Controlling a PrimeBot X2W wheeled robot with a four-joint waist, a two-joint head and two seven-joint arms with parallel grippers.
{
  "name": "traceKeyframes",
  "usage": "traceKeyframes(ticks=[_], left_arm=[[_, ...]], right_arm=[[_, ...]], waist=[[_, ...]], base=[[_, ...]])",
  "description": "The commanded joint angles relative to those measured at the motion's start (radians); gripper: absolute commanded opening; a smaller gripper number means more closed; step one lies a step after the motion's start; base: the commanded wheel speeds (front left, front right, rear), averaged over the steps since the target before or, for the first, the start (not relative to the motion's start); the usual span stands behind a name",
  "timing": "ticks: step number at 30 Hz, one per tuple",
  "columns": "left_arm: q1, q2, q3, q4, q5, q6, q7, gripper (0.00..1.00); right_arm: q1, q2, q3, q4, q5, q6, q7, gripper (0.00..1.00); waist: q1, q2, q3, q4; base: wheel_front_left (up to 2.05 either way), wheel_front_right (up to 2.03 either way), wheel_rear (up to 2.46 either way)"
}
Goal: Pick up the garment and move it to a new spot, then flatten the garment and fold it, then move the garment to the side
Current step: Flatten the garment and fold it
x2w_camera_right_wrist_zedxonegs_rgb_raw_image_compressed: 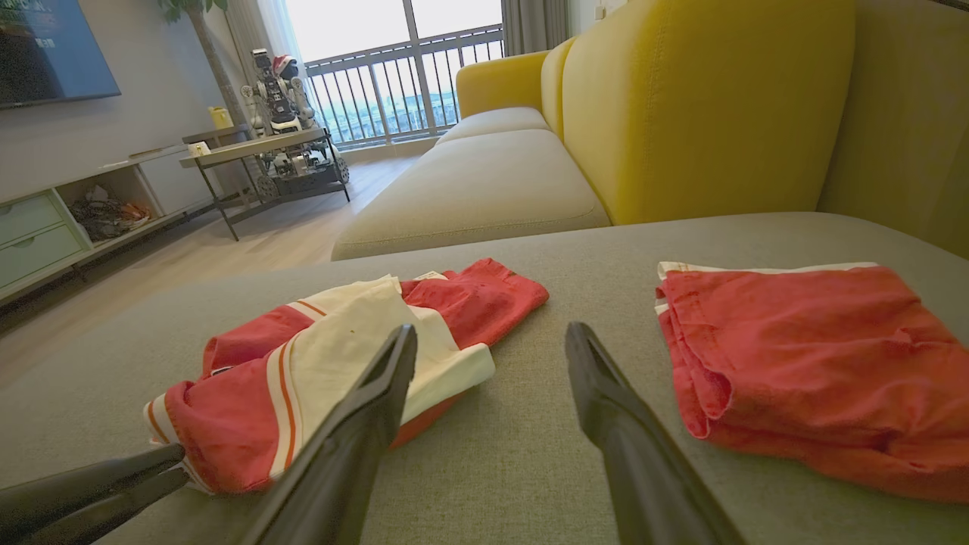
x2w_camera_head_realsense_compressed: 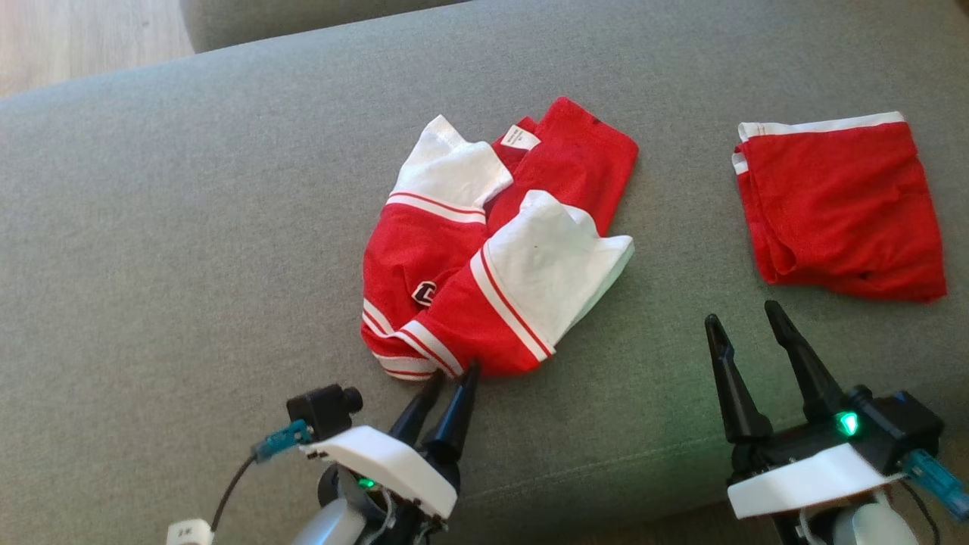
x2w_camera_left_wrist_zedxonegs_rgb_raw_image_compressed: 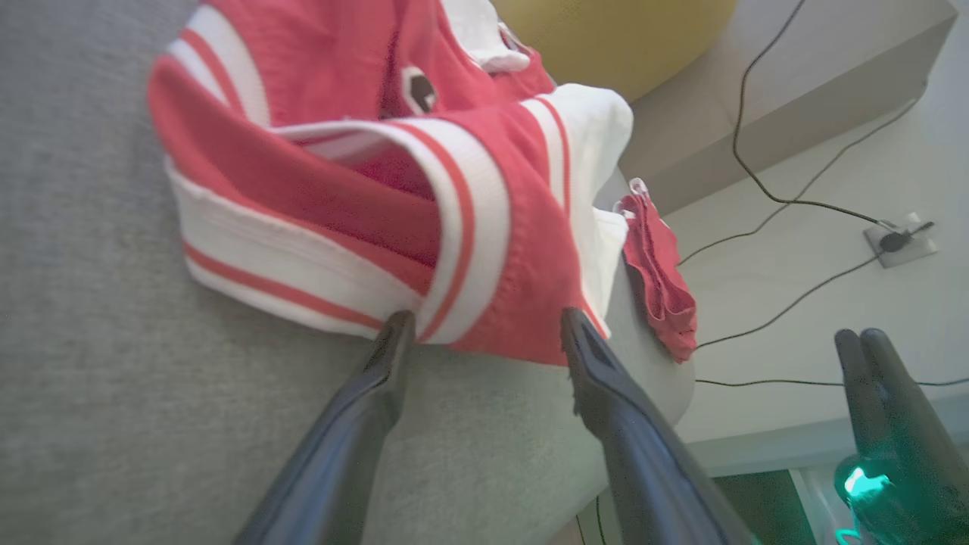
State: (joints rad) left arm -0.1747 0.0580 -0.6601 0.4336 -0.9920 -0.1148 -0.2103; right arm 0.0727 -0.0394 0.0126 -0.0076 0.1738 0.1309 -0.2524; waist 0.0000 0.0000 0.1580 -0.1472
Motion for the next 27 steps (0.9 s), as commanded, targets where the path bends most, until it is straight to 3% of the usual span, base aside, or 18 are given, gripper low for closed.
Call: traceKeyframes(ticks=[1, 11, 12, 13, 20, 23, 27], left_arm=[[-0.043, -0.003, 0.035, -0.015, -0.008, -0.003, -0.015, 1.00], [-0.153, -0.007, -0.001, 0.103, -0.010, 0.051, -0.037, 1.00], [-0.165, -0.007, -0.017, 0.114, -0.012, 0.054, -0.037, 0.75], [-0.176, -0.007, -0.027, 0.123, -0.014, 0.059, -0.039, 0.01], [-0.200, -0.002, -0.040, 0.078, -0.001, 0.082, -0.046, 0.00], [-0.242, 0.042, -0.044, -0.024, 0.020, 0.101, 0.000, 0.00], [-0.375, 0.134, -0.031, -0.174, 0.038, 0.126, 0.141, 0.00]], right_arm=[[-0.023, -0.011, 0.027, -0.036, -0.008, 0.000, -0.009, 1.00], [-0.035, -0.011, 0.045, -0.038, -0.014, 0.000, -0.009, 1.00], [-0.036, -0.011, 0.046, -0.038, -0.015, 0.000, -0.009, 1.00], [-0.038, -0.011, 0.046, -0.038, -0.018, 0.000, -0.009, 1.00], [-0.031, -0.011, 0.042, -0.029, -0.001, 0.000, -0.009, 1.00], [-0.027, -0.011, 0.049, -0.021, 0.026, 0.000, -0.009, 1.00], [-0.030, -0.011, 0.068, -0.012, 0.067, 0.000, -0.009, 1.00]], waist=[[0.0000, 0.0000, 0.003, 0.001], [0.0000, 0.0000, 0.028, -0.008], [0.0000, 0.0000, 0.029, -0.010], [0.0000, 0.0000, 0.029, -0.011], [0.0000, 0.0000, -0.013, -0.031], [0.0000, 0.0000, -0.037, -0.042], [0.0000, 0.0000, -0.056, -0.065]], base=[[0.00, 0.00, 0.00], [0.00, 0.00, 0.00], [0.00, 0.00, 0.00], [0.00, 0.00, 0.00], [0.00, 0.00, 0.00], [0.00, 0.00, 0.00], [0.00, 0.00, 0.00]])
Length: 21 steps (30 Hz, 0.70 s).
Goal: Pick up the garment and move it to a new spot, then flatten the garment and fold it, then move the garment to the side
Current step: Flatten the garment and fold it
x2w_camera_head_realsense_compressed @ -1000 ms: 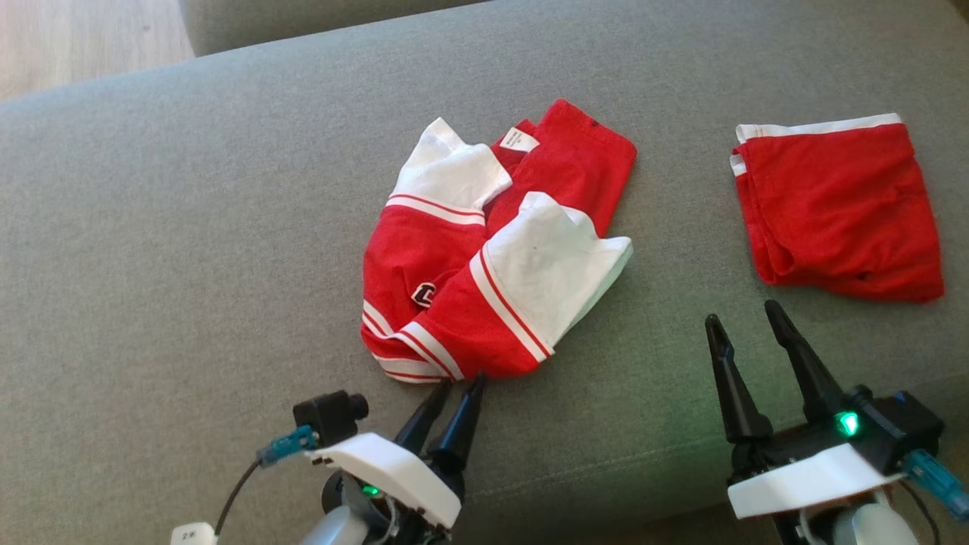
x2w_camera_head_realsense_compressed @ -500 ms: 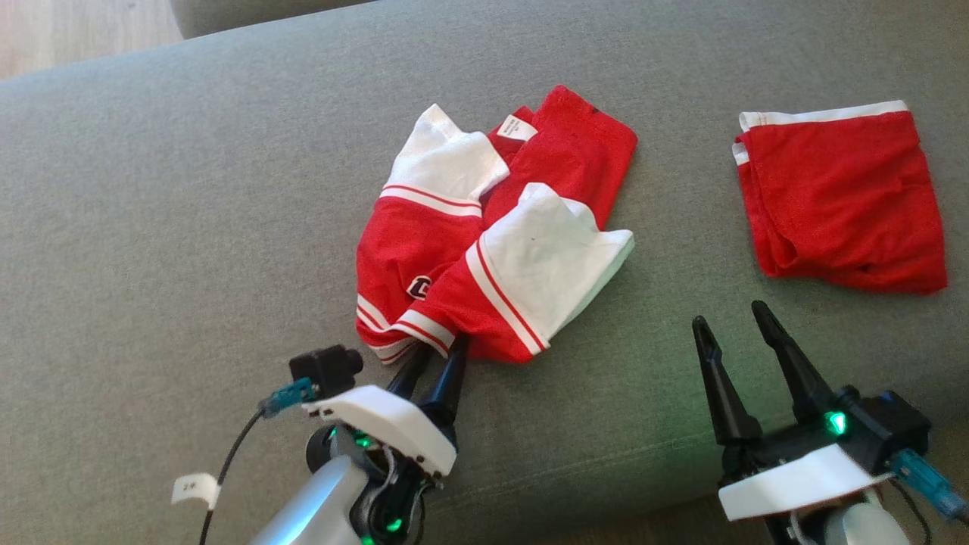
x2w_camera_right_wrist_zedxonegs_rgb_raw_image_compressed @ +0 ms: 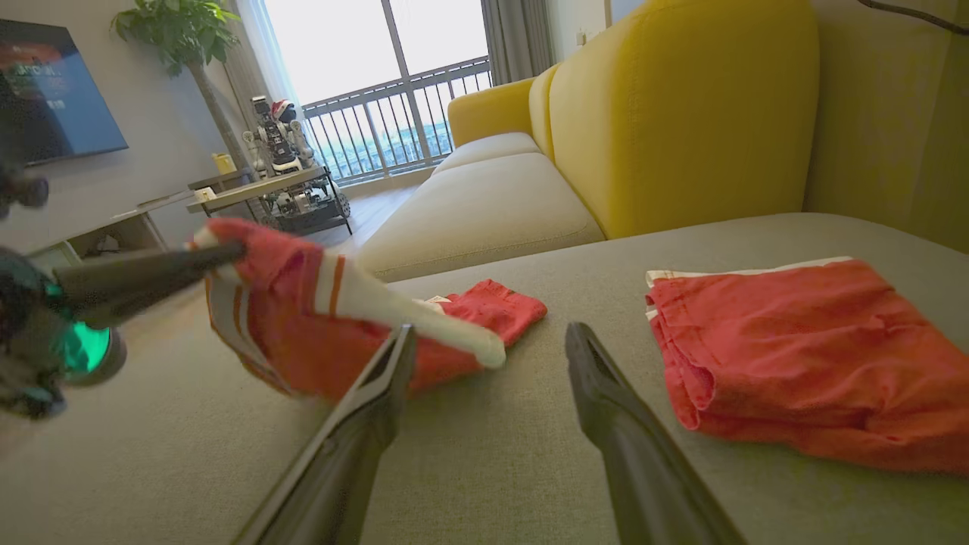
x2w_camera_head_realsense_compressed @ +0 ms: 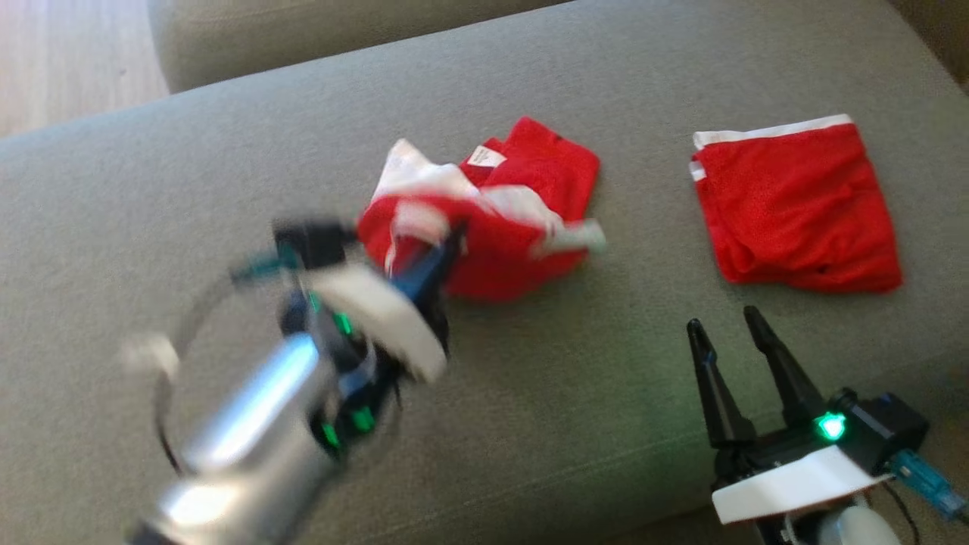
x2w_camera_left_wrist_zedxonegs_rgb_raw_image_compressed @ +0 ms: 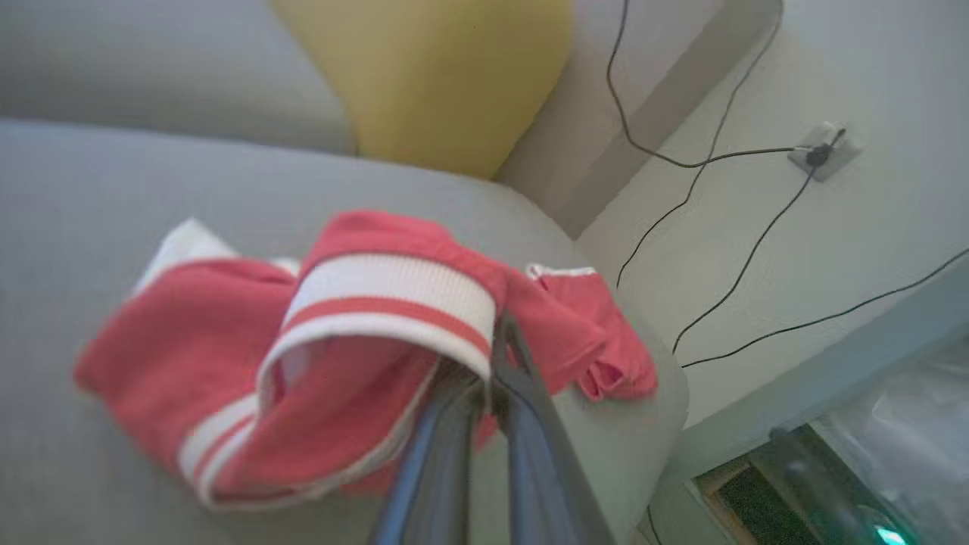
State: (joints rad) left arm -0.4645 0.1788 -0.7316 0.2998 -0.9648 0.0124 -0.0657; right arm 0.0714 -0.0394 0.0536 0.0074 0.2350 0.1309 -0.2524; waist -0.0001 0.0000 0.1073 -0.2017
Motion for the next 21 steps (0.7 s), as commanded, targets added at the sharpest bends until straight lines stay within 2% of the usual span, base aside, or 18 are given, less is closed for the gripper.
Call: traceKeyframes(ticks=[1, 5, 9, 12, 16, 18, 21], left_arm=[[-0.133, 0.035, 0.046, -0.066, 0.017, 0.001, 0.031, 0.00], [-0.350, 0.078, 0.077, -0.093, 0.020, -0.018, 0.154, 0.00], [-0.565, 0.068, 0.103, -0.051, 0.010, -0.078, 0.213, 0.00], [-0.677, 0.061, 0.103, -0.047, 0.007, -0.116, 0.223, 0.00], [-0.693, 0.086, 0.091, -0.082, -0.005, -0.132, 0.223, 0.00], [-0.640, 0.132, 0.060, -0.112, -0.004, -0.138, 0.226, 0.00], [-0.502, 0.237, -0.007, -0.147, 0.013, -0.141, 0.223, 0.00]], right_arm=[[-0.033, -0.011, 0.035, -0.026, 0.015, 0.000, -0.009, 1.00], [-0.059, -0.011, 0.058, -0.025, 0.049, 0.000, -0.009, 1.00], [-0.084, -0.011, 0.068, -0.027, 0.077, 0.000, -0.009, 1.00], [-0.087, -0.011, 0.056, -0.032, 0.087, 0.000, -0.009, 1.00], [-0.082, -0.011, 0.035, -0.037, 0.086, 0.000, -0.009, 1.00], [-0.077, -0.011, 0.029, -0.039, 0.080, 0.000, -0.009, 1.00], [-0.071, -0.011, 0.022, -0.042, 0.071, 0.000, -0.009, 1.00]], waist=[[0.0001, 0.0000, -0.005, -0.021], [0.0001, 0.0000, 0.017, -0.072], [0.0001, 0.0000, 0.038, -0.124], [0.0001, 0.0000, 0.042, -0.136], [0.0001, 0.0000, 0.043, -0.115], [0.0001, 0.0000, 0.041, -0.090], [0.0001, 0.0000, 0.049, -0.046]], base=[[0.00, 0.00, 0.00], [0.00, 0.00, 0.00], [0.00, 0.00, 0.00], [0.00, 0.00, 0.00], [0.00, 0.00, 0.00], [0.00, 0.00, 0.00], [0.00, 0.00, 0.00]])
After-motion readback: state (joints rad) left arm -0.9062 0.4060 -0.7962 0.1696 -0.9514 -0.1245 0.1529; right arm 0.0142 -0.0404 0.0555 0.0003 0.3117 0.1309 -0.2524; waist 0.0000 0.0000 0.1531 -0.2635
